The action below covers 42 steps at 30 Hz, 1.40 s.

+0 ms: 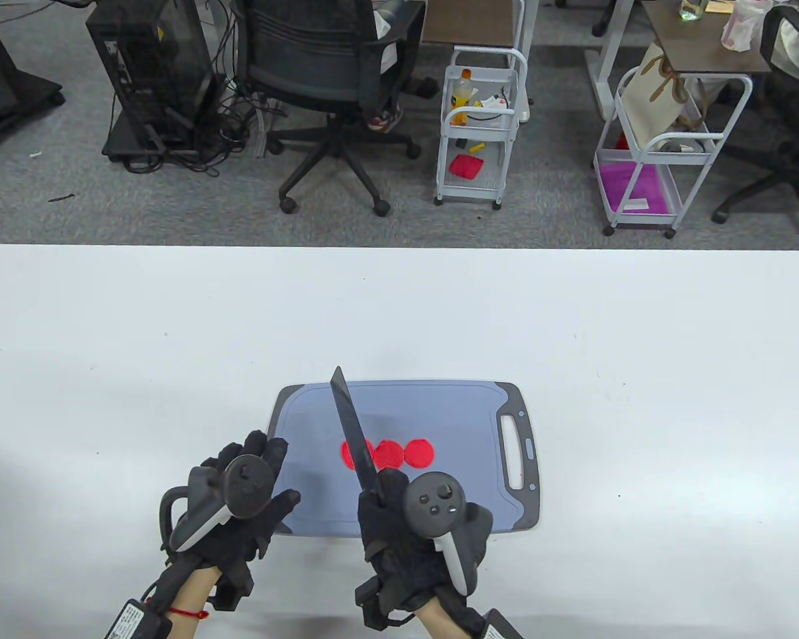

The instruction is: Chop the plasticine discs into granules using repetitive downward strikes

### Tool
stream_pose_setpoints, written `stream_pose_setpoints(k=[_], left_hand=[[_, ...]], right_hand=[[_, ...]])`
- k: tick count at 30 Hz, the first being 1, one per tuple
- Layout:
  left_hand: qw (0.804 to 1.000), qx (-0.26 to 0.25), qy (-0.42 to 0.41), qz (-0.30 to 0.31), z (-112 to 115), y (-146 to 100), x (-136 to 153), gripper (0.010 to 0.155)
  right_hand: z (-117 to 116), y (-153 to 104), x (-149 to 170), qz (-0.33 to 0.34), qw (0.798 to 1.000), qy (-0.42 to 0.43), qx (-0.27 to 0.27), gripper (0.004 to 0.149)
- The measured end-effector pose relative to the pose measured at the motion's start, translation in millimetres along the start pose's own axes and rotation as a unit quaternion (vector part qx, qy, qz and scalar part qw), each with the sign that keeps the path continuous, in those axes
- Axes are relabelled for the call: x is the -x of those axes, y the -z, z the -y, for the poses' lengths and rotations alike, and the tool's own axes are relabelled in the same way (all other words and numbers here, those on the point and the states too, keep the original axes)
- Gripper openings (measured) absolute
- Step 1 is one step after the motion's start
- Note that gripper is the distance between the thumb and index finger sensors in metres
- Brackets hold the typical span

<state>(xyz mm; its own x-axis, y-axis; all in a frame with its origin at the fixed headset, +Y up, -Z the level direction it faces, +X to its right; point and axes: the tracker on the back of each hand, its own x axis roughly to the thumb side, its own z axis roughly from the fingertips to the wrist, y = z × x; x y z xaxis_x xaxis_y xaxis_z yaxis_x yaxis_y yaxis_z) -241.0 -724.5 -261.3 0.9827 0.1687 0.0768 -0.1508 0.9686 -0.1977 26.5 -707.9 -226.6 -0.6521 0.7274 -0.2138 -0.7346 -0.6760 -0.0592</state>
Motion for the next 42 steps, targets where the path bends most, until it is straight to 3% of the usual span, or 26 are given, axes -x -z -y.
stream_pose_setpoints(k=[3,7,12,17,34,42], left_hand=[[1.000,0.004,0.000,0.001,0,0,-1,0.079],[1.000,0.008,0.007,0.005,2,0,-4,0.079],[1.000,0.013,0.010,0.005,2,0,-5,0.079],[1.000,0.015,0.010,0.005,2,0,-5,0.079],[0.999,0.027,0.017,0.007,4,1,-7,0.078],[0.999,0.038,0.022,0.008,6,-1,-8,0.078]], right_hand=[[23,17,11,0.028,0.998,-0.030,0.044,0.054],[35,30,25,0.017,0.990,-0.113,0.085,0.050],[27,41,36,-0.023,0.985,-0.169,0.036,0.050],[22,41,33,-0.021,0.977,-0.205,0.057,0.049],[11,42,24,-0.037,0.966,-0.256,0.031,0.051],[-4,48,32,-0.024,0.971,-0.235,0.039,0.050]])
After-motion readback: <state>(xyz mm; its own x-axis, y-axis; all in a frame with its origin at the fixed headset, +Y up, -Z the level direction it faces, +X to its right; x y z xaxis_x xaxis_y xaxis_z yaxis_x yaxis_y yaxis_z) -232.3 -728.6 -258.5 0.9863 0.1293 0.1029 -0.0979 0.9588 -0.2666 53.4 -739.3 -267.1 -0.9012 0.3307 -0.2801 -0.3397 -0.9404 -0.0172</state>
